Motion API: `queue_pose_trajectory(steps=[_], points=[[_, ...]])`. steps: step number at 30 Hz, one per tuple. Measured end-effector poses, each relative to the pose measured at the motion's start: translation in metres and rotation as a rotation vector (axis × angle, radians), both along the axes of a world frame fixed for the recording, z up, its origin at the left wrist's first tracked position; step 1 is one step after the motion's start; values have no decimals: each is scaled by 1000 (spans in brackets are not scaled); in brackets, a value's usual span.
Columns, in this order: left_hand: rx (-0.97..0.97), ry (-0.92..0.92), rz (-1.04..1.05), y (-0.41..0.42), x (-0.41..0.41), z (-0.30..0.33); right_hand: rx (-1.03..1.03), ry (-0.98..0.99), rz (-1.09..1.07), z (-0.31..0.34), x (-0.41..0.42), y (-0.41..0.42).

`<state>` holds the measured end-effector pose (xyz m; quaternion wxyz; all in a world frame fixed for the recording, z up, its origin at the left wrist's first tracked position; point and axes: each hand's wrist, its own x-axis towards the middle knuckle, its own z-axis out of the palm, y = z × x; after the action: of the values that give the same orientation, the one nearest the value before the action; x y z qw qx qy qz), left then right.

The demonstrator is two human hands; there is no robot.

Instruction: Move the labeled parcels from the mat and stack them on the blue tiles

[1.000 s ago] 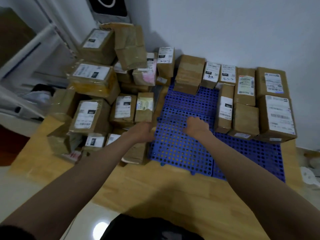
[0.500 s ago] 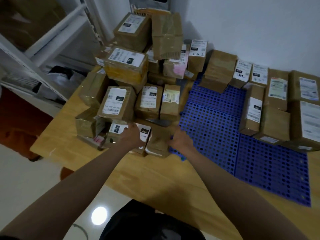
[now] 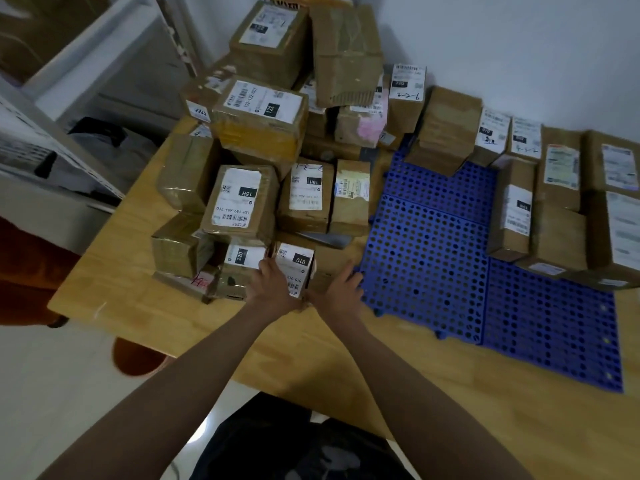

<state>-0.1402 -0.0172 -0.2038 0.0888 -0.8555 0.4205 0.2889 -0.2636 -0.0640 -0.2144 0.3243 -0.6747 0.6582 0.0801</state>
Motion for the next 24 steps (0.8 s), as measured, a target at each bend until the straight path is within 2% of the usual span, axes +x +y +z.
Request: queue_pose_trajectory(steps=[24], points=[[-6, 59, 45, 30, -5, 14, 115, -251, -186, 5, -20, 22]])
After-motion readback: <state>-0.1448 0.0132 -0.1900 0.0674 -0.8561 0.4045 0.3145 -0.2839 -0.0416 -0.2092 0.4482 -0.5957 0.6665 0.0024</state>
